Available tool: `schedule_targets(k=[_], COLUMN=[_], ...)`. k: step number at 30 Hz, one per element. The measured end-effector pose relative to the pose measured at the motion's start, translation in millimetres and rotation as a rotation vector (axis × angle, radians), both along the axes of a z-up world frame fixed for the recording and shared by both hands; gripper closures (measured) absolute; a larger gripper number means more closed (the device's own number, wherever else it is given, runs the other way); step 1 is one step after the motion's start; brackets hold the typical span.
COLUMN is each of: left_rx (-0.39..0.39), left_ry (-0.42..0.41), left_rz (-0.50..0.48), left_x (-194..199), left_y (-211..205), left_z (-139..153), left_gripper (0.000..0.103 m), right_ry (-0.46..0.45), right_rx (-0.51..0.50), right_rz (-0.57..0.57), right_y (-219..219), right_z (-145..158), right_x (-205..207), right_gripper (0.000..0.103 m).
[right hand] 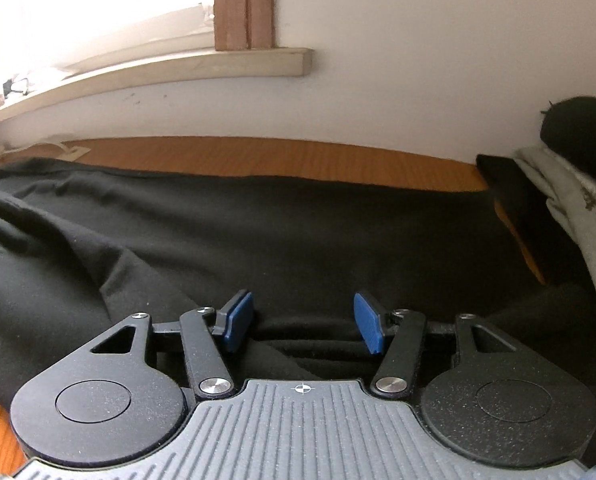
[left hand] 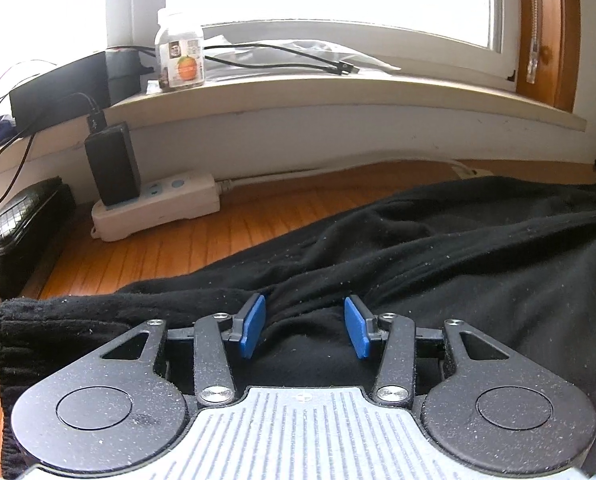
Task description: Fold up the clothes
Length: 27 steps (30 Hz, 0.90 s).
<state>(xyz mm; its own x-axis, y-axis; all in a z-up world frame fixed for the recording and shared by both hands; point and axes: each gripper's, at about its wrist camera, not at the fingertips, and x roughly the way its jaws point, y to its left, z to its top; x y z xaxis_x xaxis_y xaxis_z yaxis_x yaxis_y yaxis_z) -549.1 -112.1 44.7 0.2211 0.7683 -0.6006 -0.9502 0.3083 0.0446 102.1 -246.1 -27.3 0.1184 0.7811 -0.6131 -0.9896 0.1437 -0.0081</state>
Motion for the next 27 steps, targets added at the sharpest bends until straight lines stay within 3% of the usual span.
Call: schedule_targets(k=[6,10,18,23,24,25,26,27], left_rx=[0.019,0.046,0.004,0.000,0.005,-0.001,-0.009,-0.008], left_ry=[0.060,0.079,0.186,0.153,0.158,0.148,0.136,0.140], left_rz=[-0.007,-0.074,-0.227,-0.230,-0.236,-0.244,-0.253,-0.257], left_x=[20.2,43.2,102.7,104.6,105.6,106.0,106.3,108.4], left_y=[-2.0,-4.8,4.4,17.6,18.0,18.4,18.8,19.5], left_z=[10.2,20.4,4.1,-1.0,-1.5,-1.1,-0.6,-0.4], left_gripper=[0.055,0.042,0.053,0.053,0.055,0.065,0.080,0.082], right_ry=[0.022,0.060,0.035,0.010,0.013,0.024,0.037,0.050], right_rx=[0.082,0.083,0.021,-0.011,-0.009,-0.005,-0.002,0.001], right_rz=[0.091,0.216,0.385,0.365,0.356,0.348,0.343,0.337], right_y=[16.5,31.1,47.3,45.6,43.8,42.2,41.1,39.9], right_z=[15.9,22.6,20.9,16.6,16.4,16.5,16.4,16.4], right_x=[-27.1,-60.0,-108.4,-100.5,-97.2,-93.7,-90.4,-87.0], right_gripper=[0.047,0.047,0.047,0.047,0.049,0.051,0.068,0.084])
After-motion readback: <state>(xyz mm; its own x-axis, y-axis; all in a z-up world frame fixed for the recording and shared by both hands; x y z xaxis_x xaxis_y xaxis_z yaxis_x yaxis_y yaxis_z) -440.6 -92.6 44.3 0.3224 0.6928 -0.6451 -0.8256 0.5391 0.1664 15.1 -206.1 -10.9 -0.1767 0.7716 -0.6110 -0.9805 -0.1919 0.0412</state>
